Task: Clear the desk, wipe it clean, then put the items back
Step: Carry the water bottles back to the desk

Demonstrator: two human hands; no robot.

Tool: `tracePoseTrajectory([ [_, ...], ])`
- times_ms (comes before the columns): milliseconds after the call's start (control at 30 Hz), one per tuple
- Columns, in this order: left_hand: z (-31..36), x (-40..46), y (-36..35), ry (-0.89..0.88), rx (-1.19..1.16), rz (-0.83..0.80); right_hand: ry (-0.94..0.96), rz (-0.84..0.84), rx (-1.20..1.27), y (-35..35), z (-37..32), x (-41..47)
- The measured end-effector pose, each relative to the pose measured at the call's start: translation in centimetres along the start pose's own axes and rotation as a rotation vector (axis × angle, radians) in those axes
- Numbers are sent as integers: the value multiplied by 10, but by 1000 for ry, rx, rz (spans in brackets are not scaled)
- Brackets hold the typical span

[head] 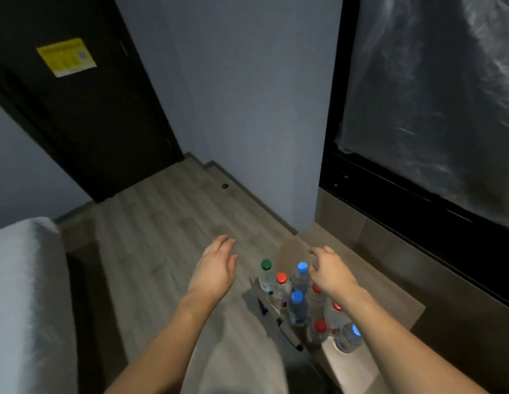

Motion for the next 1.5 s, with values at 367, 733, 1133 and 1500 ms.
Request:
tracePoseTrajectory([
  [367, -40, 77, -203, -250, -168, -392, -188, -231, -365, -86, 26, 117],
  [733, -62, 86, -190, -309, -104, -293, -186, -67, -340, -69, -1, 118],
  [1133, 73, 146, -19, -552, -318, 63, -373, 641, 6, 95, -29, -14],
  [1500, 283, 42, -22, -1066, -614, -7, -798, 1094, 150, 127, 60, -234],
])
Point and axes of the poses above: each hand's wrist, its own x-axis towards the middle knuckle, its own y-axis out of the back of the hand, z = x × y, the point moved 5 cm from there along x, towards the middle knuckle, and after that the axes turned 6 degrees about -y, right-handed, at the moved point
